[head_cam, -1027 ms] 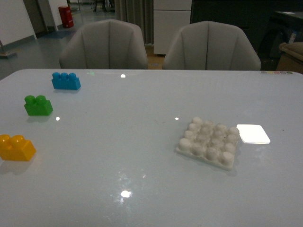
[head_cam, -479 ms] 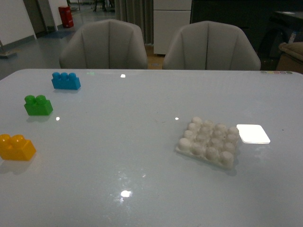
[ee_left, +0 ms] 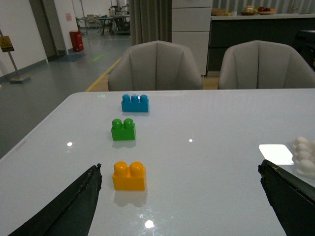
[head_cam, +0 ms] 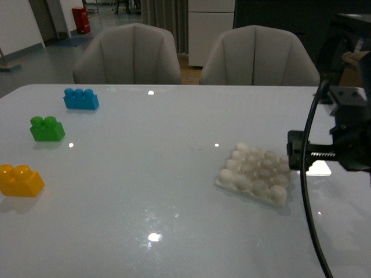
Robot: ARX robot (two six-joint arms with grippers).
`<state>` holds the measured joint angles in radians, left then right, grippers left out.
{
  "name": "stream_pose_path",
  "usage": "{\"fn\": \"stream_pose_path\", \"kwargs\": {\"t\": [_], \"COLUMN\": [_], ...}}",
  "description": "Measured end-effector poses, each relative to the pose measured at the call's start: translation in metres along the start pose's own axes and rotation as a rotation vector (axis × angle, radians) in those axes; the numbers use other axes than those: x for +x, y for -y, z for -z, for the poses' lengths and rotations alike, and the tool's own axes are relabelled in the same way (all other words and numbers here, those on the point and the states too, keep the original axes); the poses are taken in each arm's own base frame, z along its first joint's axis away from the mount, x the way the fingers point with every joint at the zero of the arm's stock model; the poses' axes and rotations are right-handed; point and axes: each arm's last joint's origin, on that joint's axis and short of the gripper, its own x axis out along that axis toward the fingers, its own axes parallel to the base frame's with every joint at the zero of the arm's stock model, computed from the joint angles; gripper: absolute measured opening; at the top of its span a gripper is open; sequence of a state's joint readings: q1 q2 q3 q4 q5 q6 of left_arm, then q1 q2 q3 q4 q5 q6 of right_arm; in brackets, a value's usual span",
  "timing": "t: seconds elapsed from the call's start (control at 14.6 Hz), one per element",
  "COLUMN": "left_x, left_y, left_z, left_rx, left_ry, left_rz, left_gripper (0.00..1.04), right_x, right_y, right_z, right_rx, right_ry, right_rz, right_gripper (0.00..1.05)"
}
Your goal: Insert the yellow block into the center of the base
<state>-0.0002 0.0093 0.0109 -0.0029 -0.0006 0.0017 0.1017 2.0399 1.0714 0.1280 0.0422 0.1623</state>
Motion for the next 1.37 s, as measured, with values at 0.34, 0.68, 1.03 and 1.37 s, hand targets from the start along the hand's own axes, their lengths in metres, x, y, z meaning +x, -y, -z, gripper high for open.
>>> {"fn": "stream_pose_path", "kwargs": {"t": [0.34, 0.68, 1.03, 1.37], "left_x": [0.0, 0.0, 0.0, 0.0], "left_y": [0.0, 0.0, 0.0, 0.0], "left_z": [0.0, 0.0, 0.0, 0.0], "left_rx": [0.0, 0.0, 0.0, 0.0], "left_ry": [0.0, 0.0, 0.0, 0.0], "left_rz": [0.0, 0.0, 0.0, 0.0], "left_gripper": [0.98, 0.98, 0.98, 0.98], "right_x": [0.039, 0.056, 0.056, 0.052], "right_y": [-0.019, -0.033, -0.042, -0.066], "right_z": [-0.002, -0.009, -0.003, 0.006], "right_rx": [0.098, 0.136, 0.122, 0.099], "right_ry": [-0.096, -0.135, -0.14, -0.154], "right_rz": [-0.046, -0.051, -0.069, -0.119], "right_gripper": [0.98, 0.98, 0.98, 0.98]}}
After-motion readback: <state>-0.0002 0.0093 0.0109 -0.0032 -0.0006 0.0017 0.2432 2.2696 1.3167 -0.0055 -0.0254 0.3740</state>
